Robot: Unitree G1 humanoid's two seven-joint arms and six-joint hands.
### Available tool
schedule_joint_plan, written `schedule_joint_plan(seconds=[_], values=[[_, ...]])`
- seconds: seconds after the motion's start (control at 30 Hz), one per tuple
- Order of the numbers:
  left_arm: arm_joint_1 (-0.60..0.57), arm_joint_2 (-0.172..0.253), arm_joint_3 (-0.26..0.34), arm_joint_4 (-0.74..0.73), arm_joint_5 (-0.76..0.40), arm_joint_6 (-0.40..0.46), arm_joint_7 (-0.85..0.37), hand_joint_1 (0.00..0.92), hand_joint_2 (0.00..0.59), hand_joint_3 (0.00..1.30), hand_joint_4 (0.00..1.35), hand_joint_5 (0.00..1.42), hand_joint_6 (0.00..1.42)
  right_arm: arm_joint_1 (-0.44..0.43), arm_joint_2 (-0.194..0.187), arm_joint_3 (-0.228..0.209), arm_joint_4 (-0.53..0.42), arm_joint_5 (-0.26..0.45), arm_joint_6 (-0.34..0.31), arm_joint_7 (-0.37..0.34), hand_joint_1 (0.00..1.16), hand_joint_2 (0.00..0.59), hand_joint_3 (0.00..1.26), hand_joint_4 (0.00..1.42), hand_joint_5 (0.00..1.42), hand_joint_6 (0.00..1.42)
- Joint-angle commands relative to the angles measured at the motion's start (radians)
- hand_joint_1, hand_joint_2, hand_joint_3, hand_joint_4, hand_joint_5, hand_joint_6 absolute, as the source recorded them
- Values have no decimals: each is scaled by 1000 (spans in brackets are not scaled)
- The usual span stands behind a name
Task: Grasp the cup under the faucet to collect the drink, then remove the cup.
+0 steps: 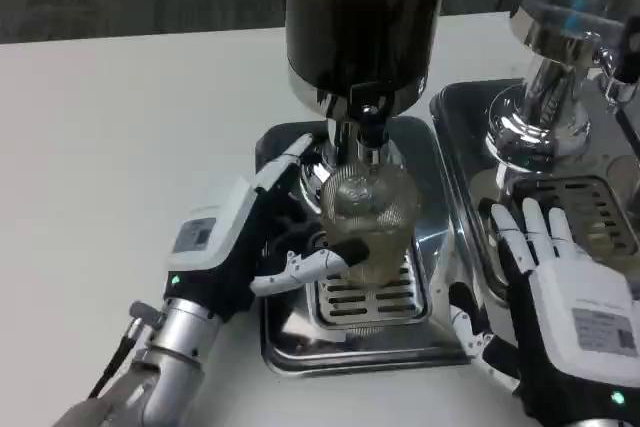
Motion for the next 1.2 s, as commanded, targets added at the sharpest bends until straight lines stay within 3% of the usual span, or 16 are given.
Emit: schedule_joint_plan(seconds=[0.03, 0.27, 0.4, 0.63, 0.77, 1.0, 1.2], values=[[39, 33, 28, -52, -20, -33, -1, 0, 0, 111, 134, 523, 460, -27, -21, -2, 12, -1, 1, 24, 466, 442, 76, 0, 0, 116], [120, 87, 72, -170, -36, -65, -13, 0, 0, 47, 5, 336, 252, -42, -36, 4, 16, -11, 4, 40, 421, 426, 53, 0, 0, 82], [180, 144, 86, -279, 10, -34, 6, 0, 0, 0, 0, 195, 102, -50, -46, 2, 18, -10, 4, 53, 385, 403, 27, 0, 0, 51], [305, 211, 176, -483, -43, -52, -58, 0, 27, 0, 0, 63, 3, -58, -58, 4, 18, -4, 2, 70, 333, 384, 11, 0, 0, 32], [378, 247, 234, -677, -38, -41, -109, 0, 40, 0, 0, 38, 0, -69, -71, 5, 22, -2, -7, 79, 326, 384, 0, 0, 0, 32], [425, 242, 313, -883, -185, -92, -267, 0, 47, 0, 0, 34, 0, -79, -74, 11, 25, -1, -9, 87, 335, 385, 0, 0, 0, 33], [389, 232, 308, -890, -246, -174, -404, 0, 60, 0, 0, 24, 0, -77, -67, 15, 25, -8, -1, 82, 341, 385, 0, 0, 0, 34]])
